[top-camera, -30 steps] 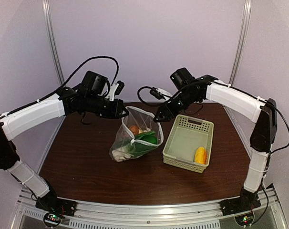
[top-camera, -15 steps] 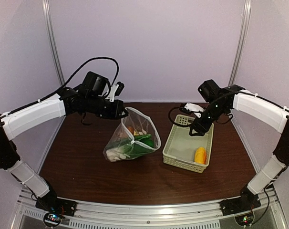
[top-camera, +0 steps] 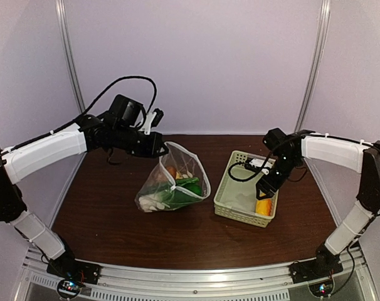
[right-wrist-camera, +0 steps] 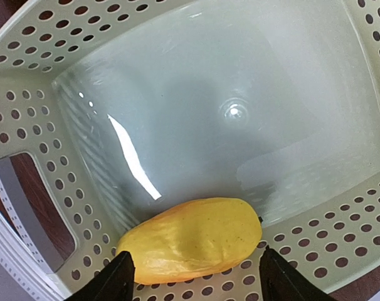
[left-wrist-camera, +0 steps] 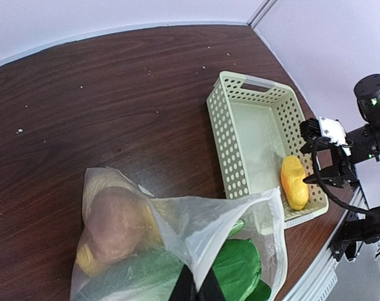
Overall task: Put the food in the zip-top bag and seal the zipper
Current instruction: Pick up the fake fruit from the bin.
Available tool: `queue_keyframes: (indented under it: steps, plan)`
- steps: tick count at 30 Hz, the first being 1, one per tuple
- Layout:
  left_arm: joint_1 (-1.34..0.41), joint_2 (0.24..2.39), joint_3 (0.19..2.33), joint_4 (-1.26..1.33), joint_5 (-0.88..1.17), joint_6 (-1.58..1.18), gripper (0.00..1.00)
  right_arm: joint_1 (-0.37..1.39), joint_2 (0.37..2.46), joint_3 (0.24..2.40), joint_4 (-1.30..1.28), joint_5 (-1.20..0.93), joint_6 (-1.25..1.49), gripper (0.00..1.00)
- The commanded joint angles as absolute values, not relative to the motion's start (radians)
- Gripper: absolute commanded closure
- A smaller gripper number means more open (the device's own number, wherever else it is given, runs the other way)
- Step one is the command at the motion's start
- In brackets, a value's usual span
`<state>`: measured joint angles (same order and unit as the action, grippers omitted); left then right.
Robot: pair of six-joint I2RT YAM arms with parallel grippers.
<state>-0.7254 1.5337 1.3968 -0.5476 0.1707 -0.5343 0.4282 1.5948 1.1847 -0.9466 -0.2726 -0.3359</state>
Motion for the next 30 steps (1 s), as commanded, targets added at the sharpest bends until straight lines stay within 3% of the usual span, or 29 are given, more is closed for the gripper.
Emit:
queue_keyframes:
  steps: [1, 24, 30]
  plan:
    - [-0.726, 1.526, 1.400, -0.528, 0.153, -0.546, 1.00, 0.408, 1.624, 1.171, -0.937, -0.306, -0.306, 0.29]
    - [-0.726, 1.525, 1.397, -0.526, 0.156, -0.549, 1.00, 0.410, 1.683, 1.154, -0.949, -0.266, -0.278, 0.23]
    - [-0.726, 1.529, 1.386, -0.520, 0.156, -0.554, 1.00, 0.425, 1.667, 1.163, -0.951, -0.356, -0.298, 0.22]
